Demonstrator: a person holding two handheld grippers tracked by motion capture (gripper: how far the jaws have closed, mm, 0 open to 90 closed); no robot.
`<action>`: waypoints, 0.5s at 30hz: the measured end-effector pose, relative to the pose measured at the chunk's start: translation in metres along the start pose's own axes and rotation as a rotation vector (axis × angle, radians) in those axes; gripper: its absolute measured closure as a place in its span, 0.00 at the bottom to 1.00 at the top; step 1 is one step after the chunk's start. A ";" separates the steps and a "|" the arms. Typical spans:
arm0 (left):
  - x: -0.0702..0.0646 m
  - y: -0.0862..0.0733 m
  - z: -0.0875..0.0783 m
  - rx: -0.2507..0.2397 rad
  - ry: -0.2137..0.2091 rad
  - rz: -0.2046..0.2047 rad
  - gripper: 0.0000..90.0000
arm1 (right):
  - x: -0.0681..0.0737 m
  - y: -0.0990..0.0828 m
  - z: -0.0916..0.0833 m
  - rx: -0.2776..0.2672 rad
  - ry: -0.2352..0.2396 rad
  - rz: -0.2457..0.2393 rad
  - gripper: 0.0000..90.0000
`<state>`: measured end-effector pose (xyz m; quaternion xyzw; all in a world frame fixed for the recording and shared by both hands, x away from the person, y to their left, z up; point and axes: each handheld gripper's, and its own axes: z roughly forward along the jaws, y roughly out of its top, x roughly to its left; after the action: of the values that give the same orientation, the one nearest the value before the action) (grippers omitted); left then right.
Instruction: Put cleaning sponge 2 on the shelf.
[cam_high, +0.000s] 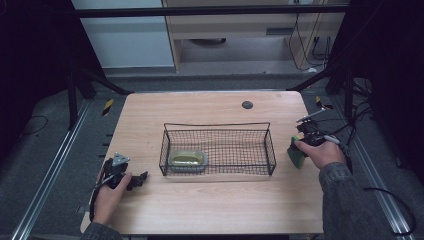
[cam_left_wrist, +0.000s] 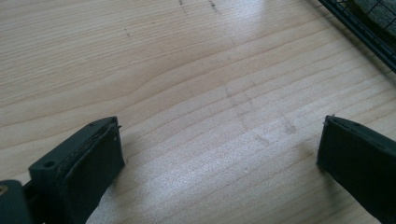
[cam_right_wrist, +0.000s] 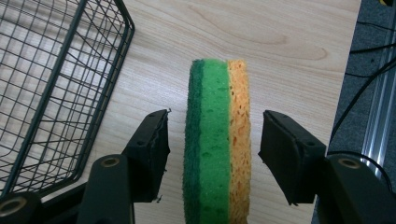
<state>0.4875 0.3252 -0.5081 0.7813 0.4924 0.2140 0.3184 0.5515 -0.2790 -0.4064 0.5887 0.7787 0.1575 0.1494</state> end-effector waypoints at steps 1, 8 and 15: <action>0.000 0.000 0.000 0.000 0.000 0.000 0.00 | -0.001 0.000 0.002 0.008 0.001 0.003 0.52; 0.000 0.000 0.000 0.000 0.000 0.000 0.00 | -0.001 0.000 -0.001 0.007 0.026 -0.005 0.71; 0.000 0.000 0.000 -0.001 0.000 0.000 0.00 | 0.002 0.001 -0.022 -0.043 0.042 -0.024 0.71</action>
<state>0.4875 0.3252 -0.5082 0.7810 0.4923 0.2141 0.3190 0.5427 -0.2781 -0.3856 0.5724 0.7851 0.1850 0.1474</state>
